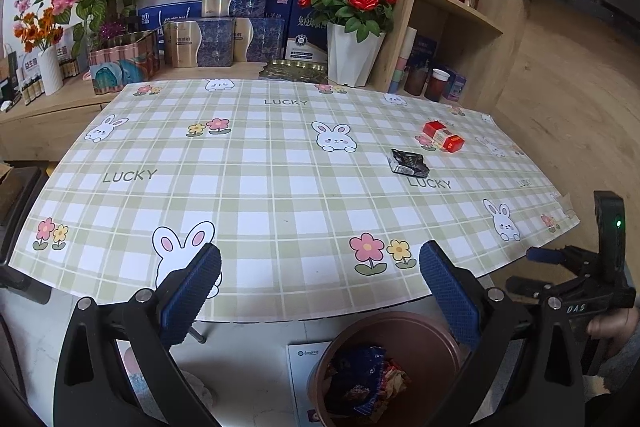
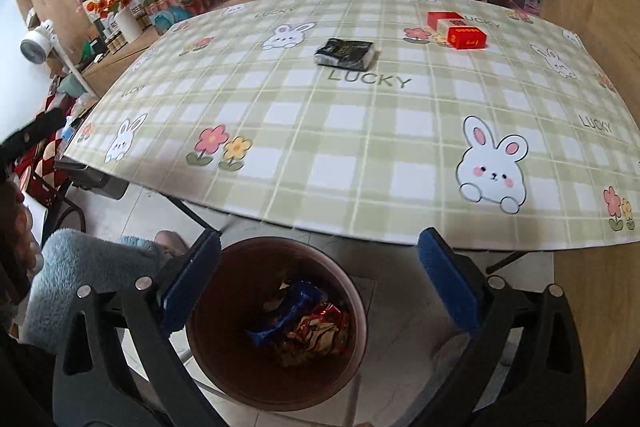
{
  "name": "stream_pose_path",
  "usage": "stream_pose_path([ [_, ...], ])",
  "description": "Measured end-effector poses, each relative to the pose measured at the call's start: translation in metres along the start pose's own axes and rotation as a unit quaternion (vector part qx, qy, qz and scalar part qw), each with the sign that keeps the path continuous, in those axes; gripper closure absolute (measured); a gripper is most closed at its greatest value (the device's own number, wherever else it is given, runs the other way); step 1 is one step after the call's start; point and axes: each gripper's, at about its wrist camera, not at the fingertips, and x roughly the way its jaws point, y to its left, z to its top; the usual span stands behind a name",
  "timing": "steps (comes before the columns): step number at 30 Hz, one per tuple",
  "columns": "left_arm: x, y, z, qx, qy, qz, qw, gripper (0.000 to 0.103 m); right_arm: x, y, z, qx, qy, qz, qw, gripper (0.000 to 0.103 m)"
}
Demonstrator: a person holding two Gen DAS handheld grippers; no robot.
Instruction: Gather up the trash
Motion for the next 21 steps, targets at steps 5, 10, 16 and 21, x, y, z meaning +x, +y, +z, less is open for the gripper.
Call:
stream_pose_path([
  [5,0.009,0.000,0.010,-0.003,-0.003,0.005,1.0000,0.006,-0.012,-0.010,0.024,0.009,-0.027,0.002,1.000,0.006],
  [10,0.017,-0.003,0.020,-0.008,-0.007,0.004,0.9999,0.006,-0.022,-0.020,0.051,0.009,-0.050,0.000,0.999,0.006],
  [16,0.025,-0.015,0.029,0.005,-0.013,-0.009,0.9999,0.006,-0.027,-0.027,0.070,0.001,-0.071,-0.005,0.997,0.006],
  [21,0.039,-0.026,0.035,0.014,-0.008,-0.024,0.9996,0.006,-0.023,-0.036,0.077,0.005,-0.067,-0.009,0.998,0.006],
])
